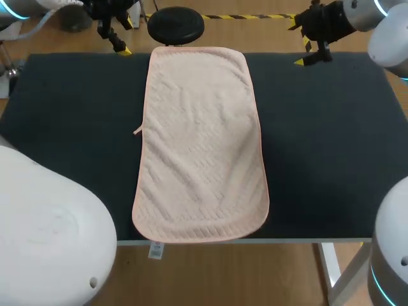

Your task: Fold the towel

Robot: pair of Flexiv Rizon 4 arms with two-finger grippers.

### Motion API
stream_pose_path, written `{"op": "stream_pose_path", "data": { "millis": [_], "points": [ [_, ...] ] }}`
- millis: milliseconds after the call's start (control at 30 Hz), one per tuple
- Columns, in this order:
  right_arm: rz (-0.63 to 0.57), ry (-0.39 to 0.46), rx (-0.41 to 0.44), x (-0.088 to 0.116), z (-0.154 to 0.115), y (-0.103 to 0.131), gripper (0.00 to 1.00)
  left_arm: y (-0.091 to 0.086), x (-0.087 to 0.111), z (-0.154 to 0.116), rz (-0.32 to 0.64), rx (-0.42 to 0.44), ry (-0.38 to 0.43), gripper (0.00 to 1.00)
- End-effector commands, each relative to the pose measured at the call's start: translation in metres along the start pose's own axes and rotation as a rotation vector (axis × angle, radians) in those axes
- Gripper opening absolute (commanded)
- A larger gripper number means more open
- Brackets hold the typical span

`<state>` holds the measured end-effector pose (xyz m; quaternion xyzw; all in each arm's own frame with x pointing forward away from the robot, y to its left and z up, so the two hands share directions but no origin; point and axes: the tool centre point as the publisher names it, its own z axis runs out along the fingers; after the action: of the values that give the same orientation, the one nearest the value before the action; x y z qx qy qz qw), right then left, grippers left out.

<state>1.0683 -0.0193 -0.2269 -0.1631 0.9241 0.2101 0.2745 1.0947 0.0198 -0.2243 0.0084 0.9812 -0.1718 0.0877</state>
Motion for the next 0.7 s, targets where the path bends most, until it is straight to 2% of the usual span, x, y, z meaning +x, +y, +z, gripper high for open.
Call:
{"op": "stream_pose_path", "data": {
  "millis": [33, 67, 133, 233, 467, 533, 600, 700],
  "points": [
    [-0.005, 0.030, 0.027, -0.002, 0.003, 0.005, 1.00, -0.011, -0.002, 0.013, 0.065, -0.065, 0.054, 1.00],
    [0.032, 0.064, 0.090, -0.002, 0.009, 0.009, 1.00, -0.013, -0.001, 0.016, 0.087, -0.065, 0.061, 1.00],
    [0.064, 0.048, 0.128, -0.002, 0.014, 0.017, 1.00, -0.016, 0.002, 0.020, 0.122, -0.056, 0.065, 1.00],
    [0.094, 0.062, 0.186, 0.001, 0.020, 0.029, 1.00, -0.019, 0.005, 0.027, 0.126, -0.064, 0.066, 1.00],
    [0.096, 0.110, 0.267, 0.019, 0.033, 0.058, 1.00, -0.019, 0.014, 0.041, 0.069, -0.075, 0.054, 1.00],
    [0.093, 0.118, 0.295, 0.023, 0.038, 0.065, 1.00, -0.020, 0.019, 0.048, 0.065, -0.108, 0.055, 1.00],
    [0.081, 0.129, 0.328, 0.028, 0.043, 0.070, 1.00, -0.020, 0.025, 0.055, 0.050, -0.115, 0.064, 1.00],
    [0.089, 0.156, 0.335, 0.038, 0.051, 0.072, 1.00, -0.020, 0.033, 0.065, 0.035, -0.122, 0.082, 1.00]
  ]
}}
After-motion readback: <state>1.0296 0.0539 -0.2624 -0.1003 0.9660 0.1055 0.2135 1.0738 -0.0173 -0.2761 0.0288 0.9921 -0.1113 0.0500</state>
